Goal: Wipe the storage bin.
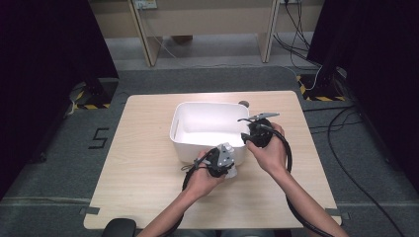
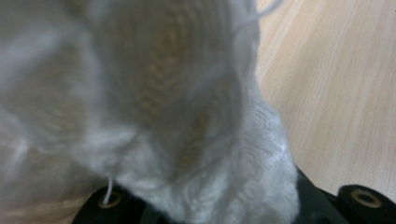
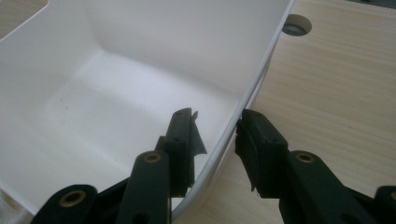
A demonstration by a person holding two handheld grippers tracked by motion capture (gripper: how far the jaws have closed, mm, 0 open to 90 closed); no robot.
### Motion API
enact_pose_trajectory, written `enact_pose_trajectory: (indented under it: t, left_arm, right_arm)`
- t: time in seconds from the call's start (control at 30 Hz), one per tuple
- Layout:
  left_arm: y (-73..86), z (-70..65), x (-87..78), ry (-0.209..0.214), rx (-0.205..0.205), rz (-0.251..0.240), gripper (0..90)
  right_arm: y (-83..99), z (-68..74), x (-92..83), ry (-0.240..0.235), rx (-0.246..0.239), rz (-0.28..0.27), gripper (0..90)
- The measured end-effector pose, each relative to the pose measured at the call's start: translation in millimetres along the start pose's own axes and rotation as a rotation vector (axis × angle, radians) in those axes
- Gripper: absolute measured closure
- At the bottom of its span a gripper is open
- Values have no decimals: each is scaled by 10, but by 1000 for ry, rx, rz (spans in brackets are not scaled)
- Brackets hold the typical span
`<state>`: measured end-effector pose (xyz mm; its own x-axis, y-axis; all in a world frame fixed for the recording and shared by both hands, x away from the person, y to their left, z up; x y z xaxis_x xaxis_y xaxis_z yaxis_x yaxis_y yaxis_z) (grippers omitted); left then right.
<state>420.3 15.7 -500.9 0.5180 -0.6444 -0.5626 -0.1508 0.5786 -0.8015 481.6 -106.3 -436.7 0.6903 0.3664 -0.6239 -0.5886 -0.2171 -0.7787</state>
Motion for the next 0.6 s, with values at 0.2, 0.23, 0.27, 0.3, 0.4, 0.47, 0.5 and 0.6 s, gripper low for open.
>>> enact_pose_trajectory:
  t: [0.2,0.23,0.27,0.3,0.4,0.47,0.5,0.6]
  left_arm:
    - [61,-22,70,9,-11,9,809]
    - [64,-24,73,10,-12,12,809]
    - [64,-23,71,9,-9,14,809]
    - [62,-25,73,9,-11,9,809]
    - [49,-24,62,9,-7,11,810]
    - [23,-22,43,8,-9,5,809]
    - [-5,-24,31,8,-11,-7,809]
    - [-78,-23,-2,9,-3,-20,809]
  right_arm:
    - [1,0,-3,2,-11,2,654]
    - [1,1,-3,3,-9,2,654]
    - [2,1,-3,3,-10,2,654]
    - [2,2,-4,4,-11,2,654]
    - [1,3,-4,3,-11,2,652]
    - [1,4,-3,4,-10,2,652]
    - [-1,3,-1,4,-12,1,652]
    - [-4,22,4,3,-10,3,652]
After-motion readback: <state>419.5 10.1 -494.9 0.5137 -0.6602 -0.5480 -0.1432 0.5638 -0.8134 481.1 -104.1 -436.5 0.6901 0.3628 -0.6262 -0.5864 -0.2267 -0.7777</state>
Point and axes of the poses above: each handheld gripper's, and its own axes: x roughly forward along the jaws, y roughly out of its underside, z roughly to its left, the point moved 6 cm from there along x, roughly forward along the jaws, and after that the axes turned 7 degrees about -z, right-handed, at the moved point
